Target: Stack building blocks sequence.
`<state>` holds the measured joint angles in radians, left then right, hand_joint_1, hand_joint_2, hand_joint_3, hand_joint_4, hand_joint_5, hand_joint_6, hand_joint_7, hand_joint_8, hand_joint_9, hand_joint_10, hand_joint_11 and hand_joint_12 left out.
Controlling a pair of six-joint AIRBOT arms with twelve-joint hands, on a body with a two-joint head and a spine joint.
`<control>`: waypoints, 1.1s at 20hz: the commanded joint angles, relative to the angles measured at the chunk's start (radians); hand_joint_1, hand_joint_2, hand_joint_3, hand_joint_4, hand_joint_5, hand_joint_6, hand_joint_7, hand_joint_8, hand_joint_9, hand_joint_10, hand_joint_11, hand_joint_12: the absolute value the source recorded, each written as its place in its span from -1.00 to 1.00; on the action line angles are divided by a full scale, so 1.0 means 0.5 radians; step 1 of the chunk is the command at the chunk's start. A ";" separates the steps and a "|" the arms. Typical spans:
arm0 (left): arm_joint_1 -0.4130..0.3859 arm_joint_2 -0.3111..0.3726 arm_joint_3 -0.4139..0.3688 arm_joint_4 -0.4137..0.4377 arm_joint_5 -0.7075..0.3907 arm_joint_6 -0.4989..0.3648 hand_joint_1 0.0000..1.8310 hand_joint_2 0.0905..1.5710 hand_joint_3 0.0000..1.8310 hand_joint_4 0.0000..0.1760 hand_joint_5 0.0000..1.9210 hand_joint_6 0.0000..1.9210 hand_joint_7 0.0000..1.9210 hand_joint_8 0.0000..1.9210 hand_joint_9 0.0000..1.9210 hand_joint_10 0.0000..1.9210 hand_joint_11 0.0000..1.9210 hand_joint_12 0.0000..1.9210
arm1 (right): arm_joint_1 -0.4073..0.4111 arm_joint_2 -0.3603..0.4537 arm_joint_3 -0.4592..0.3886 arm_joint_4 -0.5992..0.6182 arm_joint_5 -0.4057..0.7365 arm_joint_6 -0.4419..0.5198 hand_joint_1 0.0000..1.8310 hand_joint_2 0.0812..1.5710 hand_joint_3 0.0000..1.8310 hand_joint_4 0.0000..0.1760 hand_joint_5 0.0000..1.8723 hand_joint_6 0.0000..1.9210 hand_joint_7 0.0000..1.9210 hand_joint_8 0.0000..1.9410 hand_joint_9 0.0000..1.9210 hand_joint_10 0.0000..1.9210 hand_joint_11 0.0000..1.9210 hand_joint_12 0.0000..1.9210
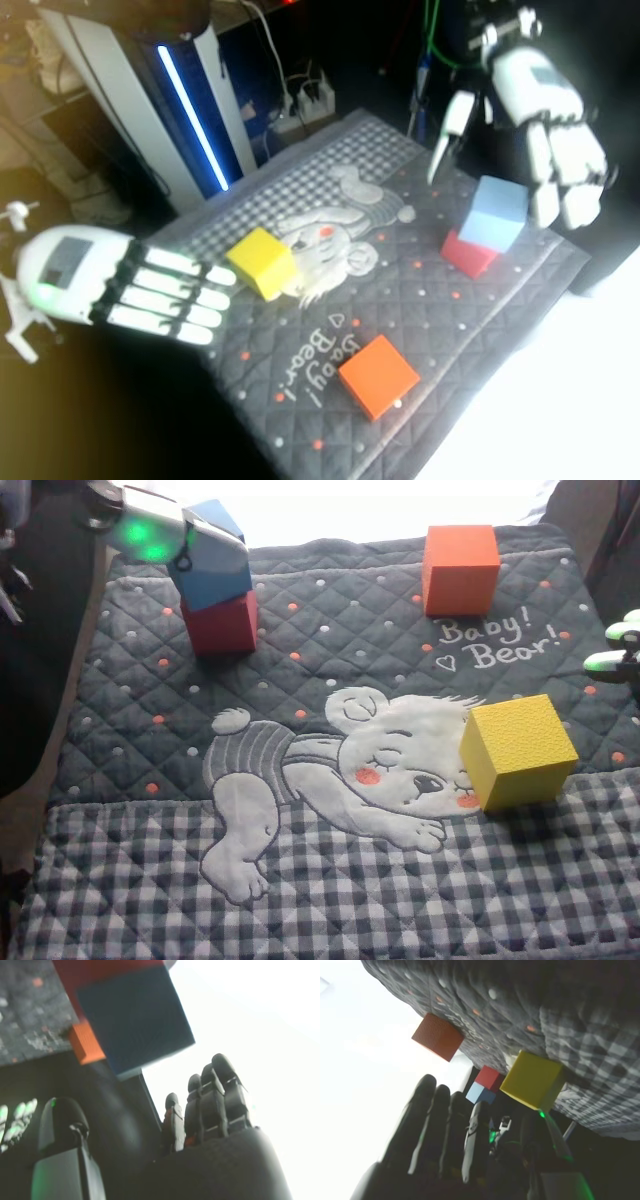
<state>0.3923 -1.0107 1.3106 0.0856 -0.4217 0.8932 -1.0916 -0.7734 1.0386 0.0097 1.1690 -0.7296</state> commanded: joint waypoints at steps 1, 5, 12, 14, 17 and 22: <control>-0.005 0.059 -0.059 0.004 -0.409 -0.003 -0.26 0.07 -1.00 1.00 -1.00 -1.00 -1.00 -1.00 -1.00 -1.00 -1.00 -0.58 | 0.045 0.007 0.004 0.050 0.320 0.012 -0.07 0.55 -1.00 0.07 -0.52 -1.00 -0.63 -1.00 -0.65 -1.00 -0.64 -0.98; 0.235 0.363 -0.410 -0.024 -0.922 -0.003 -0.21 0.05 -1.00 1.00 -0.97 -0.99 -1.00 -1.00 -1.00 -1.00 -1.00 -0.52 | 0.217 -0.018 0.014 -0.020 0.418 -0.002 -0.20 0.54 -1.00 -0.07 -0.53 -0.99 -0.62 -0.99 -0.68 -0.99 -0.72 -0.99; 0.897 0.598 -0.763 -0.171 -1.606 -0.123 -0.22 -0.04 -1.00 0.69 -0.86 -0.98 -1.00 -1.00 -1.00 -1.00 -0.99 -0.99 | 0.511 -0.182 0.126 -0.343 0.181 0.134 -0.19 0.43 -1.00 0.80 -0.61 -1.00 -0.68 -1.00 -0.69 -1.00 -0.66 -0.99; 0.949 0.603 -0.763 -0.223 -1.602 -0.131 -0.17 -0.04 -1.00 0.54 -0.82 -0.98 -1.00 -1.00 -1.00 -1.00 -0.98 -0.99 | 0.524 -0.198 0.141 -0.386 0.132 0.171 -0.11 0.38 -1.00 0.89 -0.72 -1.00 -0.75 -1.00 -0.79 -1.00 -0.80 -1.00; 0.976 0.598 -0.762 -0.254 -1.598 -0.131 -0.13 -0.05 -1.00 0.66 -0.83 -0.99 -1.00 -1.00 -1.00 -1.00 -1.00 -0.99 | 0.552 -0.253 0.183 -0.452 0.014 0.255 -0.04 0.34 -1.00 0.67 -0.84 -1.00 -0.85 -1.00 -0.86 -0.99 -0.82 -0.99; 0.997 0.581 -0.758 -0.280 -1.582 -0.131 -0.06 -0.08 -1.00 0.72 -0.79 -0.99 -1.00 -1.00 -1.00 -1.00 -0.97 -0.98 | 0.588 -0.323 0.228 -0.556 -0.113 0.334 -0.14 0.19 -1.00 0.98 -0.95 -1.00 -0.88 -0.99 -0.85 -0.99 -0.75 -0.95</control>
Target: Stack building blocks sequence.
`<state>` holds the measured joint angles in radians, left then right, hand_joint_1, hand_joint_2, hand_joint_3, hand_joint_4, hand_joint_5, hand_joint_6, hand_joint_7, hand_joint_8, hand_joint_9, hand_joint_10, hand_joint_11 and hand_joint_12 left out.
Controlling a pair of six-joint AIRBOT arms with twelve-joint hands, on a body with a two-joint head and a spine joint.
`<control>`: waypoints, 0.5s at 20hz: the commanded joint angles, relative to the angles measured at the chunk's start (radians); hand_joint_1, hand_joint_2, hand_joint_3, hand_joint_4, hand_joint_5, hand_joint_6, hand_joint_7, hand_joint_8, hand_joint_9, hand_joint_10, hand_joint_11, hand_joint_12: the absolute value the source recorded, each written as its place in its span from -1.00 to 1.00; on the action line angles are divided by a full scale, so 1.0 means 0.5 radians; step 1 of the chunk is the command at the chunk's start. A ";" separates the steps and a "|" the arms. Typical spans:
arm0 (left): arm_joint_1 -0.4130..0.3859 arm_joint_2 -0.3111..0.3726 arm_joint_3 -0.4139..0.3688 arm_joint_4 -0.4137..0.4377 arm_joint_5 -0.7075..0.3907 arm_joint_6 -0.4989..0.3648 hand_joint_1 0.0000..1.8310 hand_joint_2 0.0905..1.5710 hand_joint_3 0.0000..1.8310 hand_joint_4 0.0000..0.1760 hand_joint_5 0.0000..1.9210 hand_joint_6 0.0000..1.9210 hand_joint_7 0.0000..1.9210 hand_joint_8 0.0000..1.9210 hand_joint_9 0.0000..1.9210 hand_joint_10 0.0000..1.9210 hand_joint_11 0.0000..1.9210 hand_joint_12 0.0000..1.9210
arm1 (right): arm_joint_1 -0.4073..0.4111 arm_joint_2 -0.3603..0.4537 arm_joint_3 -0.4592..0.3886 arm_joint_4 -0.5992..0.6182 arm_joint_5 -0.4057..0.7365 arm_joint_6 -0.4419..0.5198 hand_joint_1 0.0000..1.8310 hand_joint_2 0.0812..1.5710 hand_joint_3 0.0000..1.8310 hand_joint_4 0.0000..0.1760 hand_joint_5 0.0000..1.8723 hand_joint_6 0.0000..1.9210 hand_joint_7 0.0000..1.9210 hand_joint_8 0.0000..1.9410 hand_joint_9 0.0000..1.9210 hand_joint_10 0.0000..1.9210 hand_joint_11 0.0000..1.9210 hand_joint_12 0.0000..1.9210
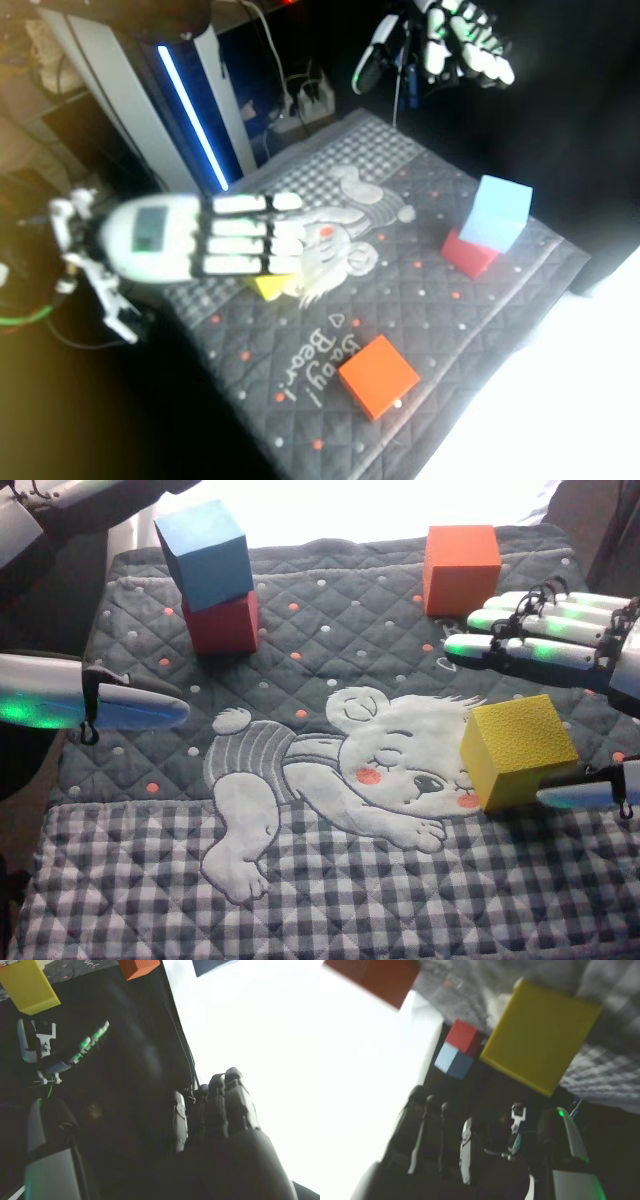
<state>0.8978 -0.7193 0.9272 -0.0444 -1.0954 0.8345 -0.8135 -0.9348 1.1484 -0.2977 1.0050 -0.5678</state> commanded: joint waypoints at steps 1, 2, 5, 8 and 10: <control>-0.013 -0.002 0.009 -0.021 -0.232 -0.014 -0.07 -0.07 -1.00 0.75 -0.79 -0.99 -1.00 -1.00 -1.00 -1.00 -0.97 -0.97 | 0.036 -0.003 0.009 0.052 0.205 0.010 -0.11 0.17 -1.00 0.99 -0.95 -1.00 -0.89 -1.00 -0.85 -0.99 -0.74 -0.94; -0.008 -0.006 0.009 -0.022 -0.227 -0.021 -0.07 -0.07 -1.00 0.59 -0.78 -0.99 -1.00 -1.00 -1.00 -1.00 -0.96 -0.96 | 0.052 -0.016 0.018 0.027 0.163 0.010 -0.14 0.14 -0.99 1.00 -0.97 -1.00 -0.91 -1.00 -0.74 -0.99 -0.70 -0.55; -0.002 -0.026 0.021 -0.026 -0.225 -0.041 -0.06 -0.08 -1.00 0.65 -0.77 -0.99 -1.00 -1.00 -1.00 -1.00 -0.96 -0.96 | 0.065 -0.053 0.048 0.009 0.082 0.010 -0.18 0.14 -1.00 1.00 -0.95 -1.00 -0.92 -1.00 -0.74 -1.00 -0.92 0.05; -0.002 -0.032 0.029 -0.027 -0.221 -0.059 -0.02 -0.10 -1.00 0.54 -0.75 -1.00 -0.99 -1.00 -1.00 -1.00 -1.00 -0.75 | 0.070 -0.081 0.070 0.004 0.032 0.010 0.01 0.10 -1.00 0.75 -0.88 -0.99 -0.87 -1.00 -0.73 -0.99 -1.00 0.26; 0.000 -0.033 0.030 -0.028 -0.220 -0.063 -0.04 -0.09 -1.00 0.64 -0.76 -1.00 -0.98 -1.00 -1.00 -1.00 -1.00 -0.66 | 0.071 -0.096 0.084 0.001 -0.003 0.010 0.04 0.12 -0.99 0.64 -0.82 -0.98 -0.83 -0.99 -0.72 -0.99 -1.00 0.22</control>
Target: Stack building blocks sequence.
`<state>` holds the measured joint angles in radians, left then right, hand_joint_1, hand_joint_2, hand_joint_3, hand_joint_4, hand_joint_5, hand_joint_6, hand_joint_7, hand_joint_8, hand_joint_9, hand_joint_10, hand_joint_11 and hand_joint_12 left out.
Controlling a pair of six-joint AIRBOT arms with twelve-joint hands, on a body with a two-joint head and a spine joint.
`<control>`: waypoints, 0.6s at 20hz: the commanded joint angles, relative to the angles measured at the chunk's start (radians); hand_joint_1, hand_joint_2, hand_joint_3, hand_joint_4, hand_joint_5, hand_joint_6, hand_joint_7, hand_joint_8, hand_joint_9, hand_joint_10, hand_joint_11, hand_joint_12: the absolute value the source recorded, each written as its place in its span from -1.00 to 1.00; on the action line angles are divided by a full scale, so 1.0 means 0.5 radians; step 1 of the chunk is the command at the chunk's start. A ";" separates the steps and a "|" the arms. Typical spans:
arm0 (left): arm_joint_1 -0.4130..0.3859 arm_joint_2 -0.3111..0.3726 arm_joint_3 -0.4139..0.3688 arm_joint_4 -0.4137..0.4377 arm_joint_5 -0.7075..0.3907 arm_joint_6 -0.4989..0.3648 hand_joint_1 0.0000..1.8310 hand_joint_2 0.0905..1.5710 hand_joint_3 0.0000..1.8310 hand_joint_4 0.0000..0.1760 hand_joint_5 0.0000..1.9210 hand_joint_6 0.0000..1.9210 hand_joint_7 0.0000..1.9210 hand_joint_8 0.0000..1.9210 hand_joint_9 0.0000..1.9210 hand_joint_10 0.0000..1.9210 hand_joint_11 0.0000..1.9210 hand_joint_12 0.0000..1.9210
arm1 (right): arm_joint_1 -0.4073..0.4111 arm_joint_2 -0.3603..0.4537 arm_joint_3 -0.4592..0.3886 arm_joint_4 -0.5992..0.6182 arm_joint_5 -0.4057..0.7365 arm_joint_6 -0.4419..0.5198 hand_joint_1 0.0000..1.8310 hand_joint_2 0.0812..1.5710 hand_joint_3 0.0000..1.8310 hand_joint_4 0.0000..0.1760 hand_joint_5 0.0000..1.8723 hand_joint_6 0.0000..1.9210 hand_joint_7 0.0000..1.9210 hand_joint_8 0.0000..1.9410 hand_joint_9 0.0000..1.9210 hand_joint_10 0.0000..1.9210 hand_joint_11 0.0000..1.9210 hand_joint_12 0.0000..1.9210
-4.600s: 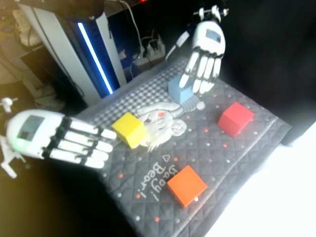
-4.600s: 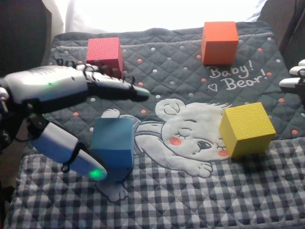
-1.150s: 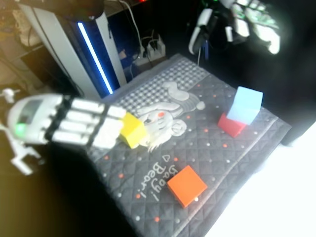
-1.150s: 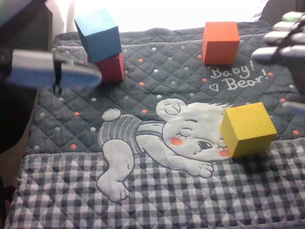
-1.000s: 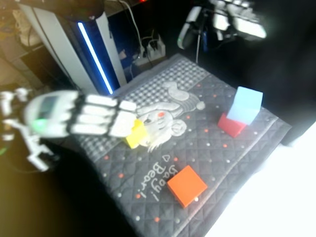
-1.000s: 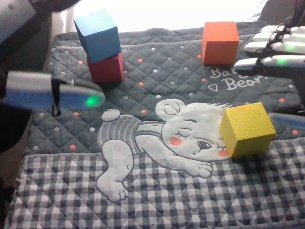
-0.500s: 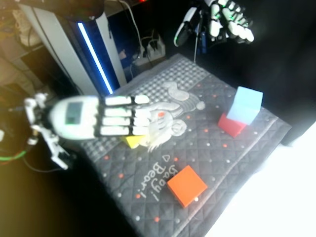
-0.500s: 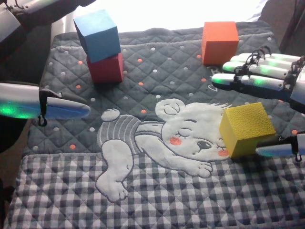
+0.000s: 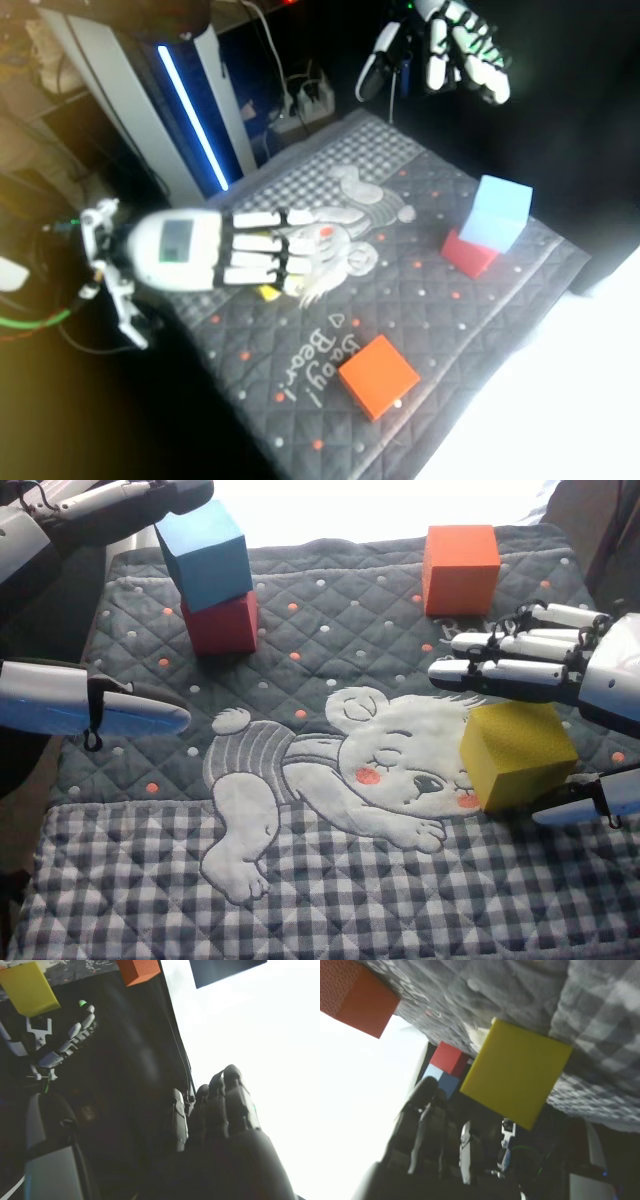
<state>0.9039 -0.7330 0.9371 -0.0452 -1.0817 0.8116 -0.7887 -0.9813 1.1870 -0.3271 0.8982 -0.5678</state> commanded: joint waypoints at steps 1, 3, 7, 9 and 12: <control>-0.012 -0.006 0.010 -0.027 -0.246 -0.018 -0.04 -0.08 -0.99 0.68 -0.76 -1.00 -0.98 -1.00 -1.00 -1.00 -1.00 -0.66 | 0.021 -0.007 0.012 0.060 0.202 0.010 0.09 0.16 -0.99 0.11 -0.71 -0.99 -0.75 -0.99 -0.66 -0.98 -0.98 0.22; -0.007 -0.010 0.010 -0.029 -0.245 -0.022 -0.03 -0.07 -1.00 0.58 -0.75 -1.00 -0.98 -1.00 -1.00 -1.00 -1.00 -0.59 | 0.022 -0.017 0.023 0.063 0.196 0.010 0.19 0.19 -1.00 -0.32 -0.48 -0.99 -0.47 -0.98 -0.42 -0.94 -0.88 0.26; 0.010 -0.011 0.012 -0.036 -0.249 -0.036 -0.02 -0.06 -1.00 0.47 -0.75 -1.00 -0.97 -1.00 -1.00 -1.00 -1.00 -0.67 | 0.033 -0.030 0.032 0.071 0.197 0.010 0.50 0.40 -1.00 -1.00 -0.08 -0.03 0.02 0.07 -0.03 0.31 -0.26 0.47; 0.030 -0.011 0.013 -0.045 -0.265 -0.048 -0.02 -0.06 -1.00 0.37 -0.74 -1.00 -0.97 -1.00 -1.00 -1.00 -1.00 -0.71 | 0.036 -0.030 0.038 0.088 0.197 0.010 0.50 0.41 -1.00 -1.00 -0.09 0.09 0.03 0.07 -0.06 0.31 -0.21 0.49; 0.051 -0.011 0.013 -0.058 -0.276 -0.052 -0.01 -0.06 -1.00 0.30 -0.73 -1.00 -0.95 -1.00 -1.00 -1.00 -1.00 -0.62 | 0.041 -0.027 0.045 0.096 0.211 0.010 0.50 0.38 -1.00 -1.00 0.00 -0.05 0.06 0.04 -0.02 0.27 -0.17 0.50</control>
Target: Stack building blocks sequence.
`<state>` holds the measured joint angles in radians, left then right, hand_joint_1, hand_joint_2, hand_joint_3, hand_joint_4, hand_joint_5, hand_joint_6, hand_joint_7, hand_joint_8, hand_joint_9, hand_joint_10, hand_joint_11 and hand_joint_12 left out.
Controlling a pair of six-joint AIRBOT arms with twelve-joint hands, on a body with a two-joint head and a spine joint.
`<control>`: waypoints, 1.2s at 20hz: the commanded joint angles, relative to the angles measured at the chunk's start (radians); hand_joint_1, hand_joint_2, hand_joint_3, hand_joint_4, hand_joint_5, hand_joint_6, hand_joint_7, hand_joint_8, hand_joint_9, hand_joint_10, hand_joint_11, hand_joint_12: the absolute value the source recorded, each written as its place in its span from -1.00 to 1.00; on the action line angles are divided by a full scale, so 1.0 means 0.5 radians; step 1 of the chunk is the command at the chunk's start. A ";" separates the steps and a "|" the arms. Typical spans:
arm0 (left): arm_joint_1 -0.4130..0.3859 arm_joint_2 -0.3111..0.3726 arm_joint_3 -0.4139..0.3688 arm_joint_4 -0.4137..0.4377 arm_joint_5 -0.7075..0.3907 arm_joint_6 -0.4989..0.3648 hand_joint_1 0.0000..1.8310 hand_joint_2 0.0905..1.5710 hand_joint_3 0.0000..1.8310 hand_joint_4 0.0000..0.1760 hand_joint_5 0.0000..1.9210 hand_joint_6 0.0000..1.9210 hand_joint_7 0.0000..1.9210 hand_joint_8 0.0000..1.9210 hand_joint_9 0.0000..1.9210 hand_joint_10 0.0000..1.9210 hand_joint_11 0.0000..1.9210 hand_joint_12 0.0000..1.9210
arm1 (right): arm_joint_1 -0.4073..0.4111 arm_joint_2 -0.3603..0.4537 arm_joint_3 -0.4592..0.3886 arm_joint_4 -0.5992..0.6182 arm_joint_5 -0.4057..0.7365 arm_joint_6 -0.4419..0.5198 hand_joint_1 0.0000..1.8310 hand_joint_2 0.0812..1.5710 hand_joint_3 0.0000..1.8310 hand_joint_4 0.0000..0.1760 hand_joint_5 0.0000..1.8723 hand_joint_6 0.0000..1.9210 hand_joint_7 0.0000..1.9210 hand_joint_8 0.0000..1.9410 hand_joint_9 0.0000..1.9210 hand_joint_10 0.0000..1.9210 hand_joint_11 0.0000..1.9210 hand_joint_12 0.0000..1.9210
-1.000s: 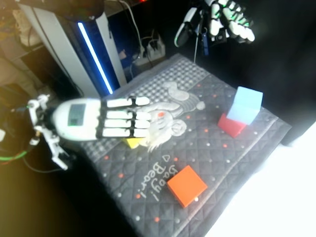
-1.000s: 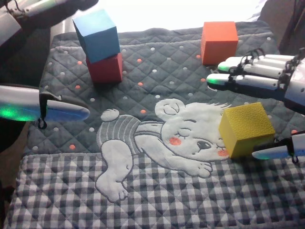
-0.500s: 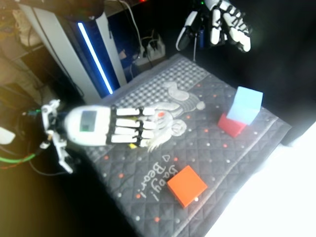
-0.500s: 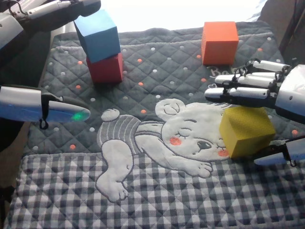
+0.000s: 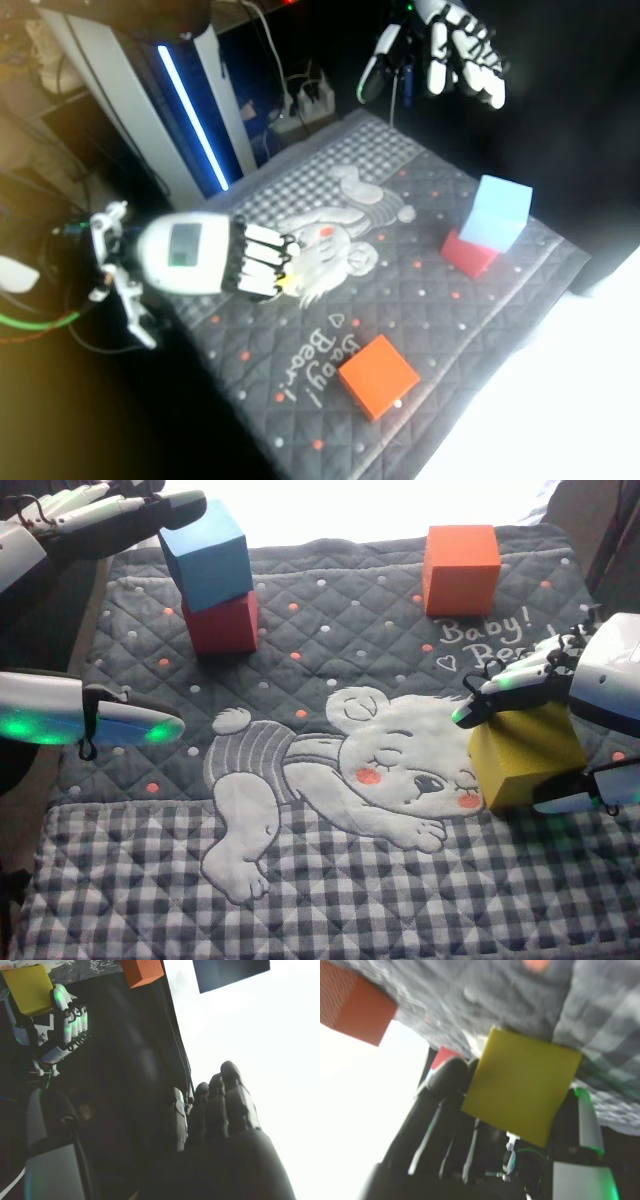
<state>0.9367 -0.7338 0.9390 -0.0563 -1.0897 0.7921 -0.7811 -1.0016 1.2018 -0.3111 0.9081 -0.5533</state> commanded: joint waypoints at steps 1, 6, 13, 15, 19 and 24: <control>-0.010 -0.009 0.009 -0.038 -0.263 -0.014 -0.02 -0.05 -1.00 0.25 -0.73 -1.00 -0.96 -1.00 -0.99 -1.00 -1.00 -0.64 | 0.031 0.016 0.016 0.068 0.208 -0.019 0.50 0.38 -1.00 -1.00 -0.01 0.01 0.04 0.04 -0.03 0.27 -0.18 0.47; 0.016 -0.009 0.009 -0.053 -0.279 -0.021 -0.02 -0.05 -1.00 -0.02 -0.70 -1.00 -0.93 -1.00 -0.98 -1.00 -1.00 -0.56 | 0.182 0.053 0.064 0.131 0.349 -0.019 0.49 0.41 -1.00 -1.00 -0.04 0.00 0.02 0.08 -0.08 0.37 -0.21 0.48; 0.041 -0.017 0.015 -0.053 -0.293 -0.044 -0.01 -0.05 -1.00 -0.28 -0.67 -1.00 -0.93 -1.00 -0.94 -0.99 -1.00 -0.38 | 0.756 -0.120 0.391 0.314 0.090 -0.312 0.51 0.36 -1.00 -1.00 0.03 0.03 0.01 -0.07 0.04 0.12 -0.13 0.20; 0.040 -0.029 0.028 -0.045 -0.281 -0.054 -0.01 -0.07 -1.00 -0.11 -0.67 -1.00 -0.93 -1.00 -0.94 -0.98 -1.00 -0.38 | 0.833 -0.204 0.511 0.367 -0.029 -0.317 0.49 0.39 -1.00 -1.00 -0.05 0.12 -0.01 -0.04 0.02 0.20 -0.19 0.16; 0.023 -0.052 0.050 -0.031 -0.263 -0.070 0.02 -0.07 -1.00 -0.14 -0.66 -1.00 -0.93 -1.00 -0.94 -1.00 -1.00 -0.44 | 0.955 -0.370 0.718 0.388 -0.268 -0.319 0.48 0.48 -1.00 -1.00 -0.15 0.29 -0.25 0.29 -0.07 0.29 -0.03 -0.41; -0.006 -0.072 0.071 -0.007 -0.241 -0.082 0.04 -0.08 -1.00 -0.06 -0.67 -1.00 -0.94 -1.00 -0.96 -1.00 -1.00 -0.52 | 0.970 -0.497 0.853 0.481 -0.371 -0.319 0.59 0.41 -0.99 -1.00 0.01 0.19 -0.20 0.04 -0.09 0.13 -0.11 0.38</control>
<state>0.9478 -0.7677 0.9730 -0.0452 -1.0958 0.7578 -0.3096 -1.2621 1.6238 -0.0967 0.6113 -0.7116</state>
